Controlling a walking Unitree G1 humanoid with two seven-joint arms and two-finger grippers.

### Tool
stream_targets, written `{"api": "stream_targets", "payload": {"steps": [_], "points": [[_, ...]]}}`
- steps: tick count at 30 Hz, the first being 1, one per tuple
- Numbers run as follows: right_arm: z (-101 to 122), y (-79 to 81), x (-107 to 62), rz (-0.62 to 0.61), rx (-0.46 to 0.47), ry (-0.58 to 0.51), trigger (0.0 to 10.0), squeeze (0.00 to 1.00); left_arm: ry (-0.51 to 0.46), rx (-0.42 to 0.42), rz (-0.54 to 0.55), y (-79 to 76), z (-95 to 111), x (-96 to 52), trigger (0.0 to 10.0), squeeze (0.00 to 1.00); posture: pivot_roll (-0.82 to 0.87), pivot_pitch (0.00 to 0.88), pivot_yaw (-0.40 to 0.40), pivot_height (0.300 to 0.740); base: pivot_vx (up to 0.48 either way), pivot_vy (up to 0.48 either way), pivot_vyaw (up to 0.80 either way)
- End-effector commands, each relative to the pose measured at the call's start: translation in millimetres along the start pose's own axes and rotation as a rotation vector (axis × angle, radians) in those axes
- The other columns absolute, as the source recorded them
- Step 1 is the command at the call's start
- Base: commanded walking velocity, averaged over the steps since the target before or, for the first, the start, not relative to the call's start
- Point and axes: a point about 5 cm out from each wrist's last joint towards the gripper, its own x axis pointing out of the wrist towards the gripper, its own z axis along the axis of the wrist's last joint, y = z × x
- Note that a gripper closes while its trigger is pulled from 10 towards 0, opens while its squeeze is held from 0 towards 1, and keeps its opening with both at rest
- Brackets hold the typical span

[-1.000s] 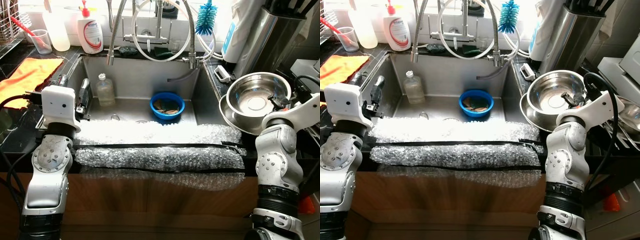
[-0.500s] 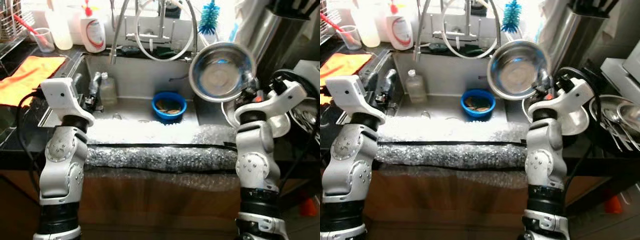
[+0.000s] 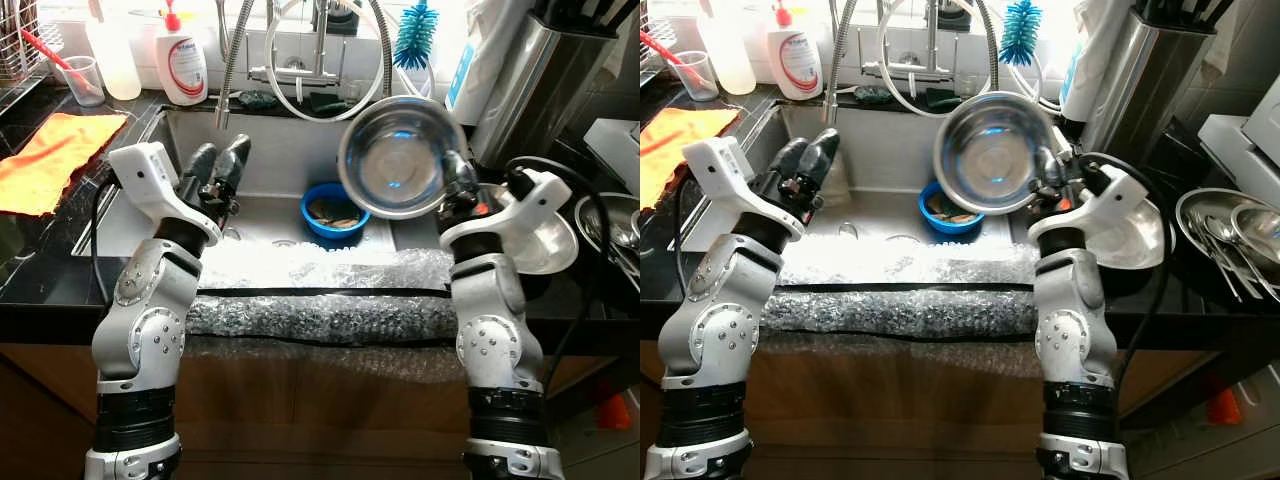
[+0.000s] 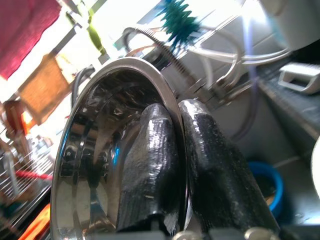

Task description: Kitchen organization

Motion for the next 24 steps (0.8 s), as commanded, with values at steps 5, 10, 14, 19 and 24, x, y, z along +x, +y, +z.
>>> {"api": "stream_targets", "payload": {"steps": [5, 10, 14, 19, 24], "points": [[3.2, 15.7, -0.4, 0.082, 0.005, -0.011, 10.0, 0.0, 0.037, -0.011, -0.071, -13.3, -4.3, 4.0, 10.0, 1.0, -0.01, 0.022, -0.072, 0.74, 0.0, 0.0, 0.0], [0.2, 21.7, -0.9, 0.118, 0.005, 0.004, 10.0, 0.0, 0.047, -0.001, -0.076, -13.9, -5.9, 5.0, 10.0, 0.0, -0.01, 0.022, -0.071, 0.74, 0.0, 0.0, 0.0], [-3.3, 26.6, -1.7, 0.147, 0.013, 0.021, 10.0, 0.0, 0.055, 0.007, -0.077, -13.4, -7.0, 5.2, 10.0, 0.0, -0.01, 0.017, -0.07, 0.74, 0.0, 0.0, 0.0], [-5.3, 33.9, -2.6, 0.196, 0.015, 0.037, 10.0, 0.0, 0.076, 0.028, -0.109, -18.0, -10.8, 4.8, 10.0, 0.0, -0.01, 0.011, -0.069, 0.74, 0.0, 0.0, 0.0], [-5.5, 39.0, -4.4, 0.235, 0.019, 0.046, 10.0, 0.0, 0.078, 0.033, -0.112, -20.3, -12.1, 4.9, 10.0, 0.0, -0.01, 0.01, -0.069, 0.74, 0.0, 0.0, 0.0]]}}
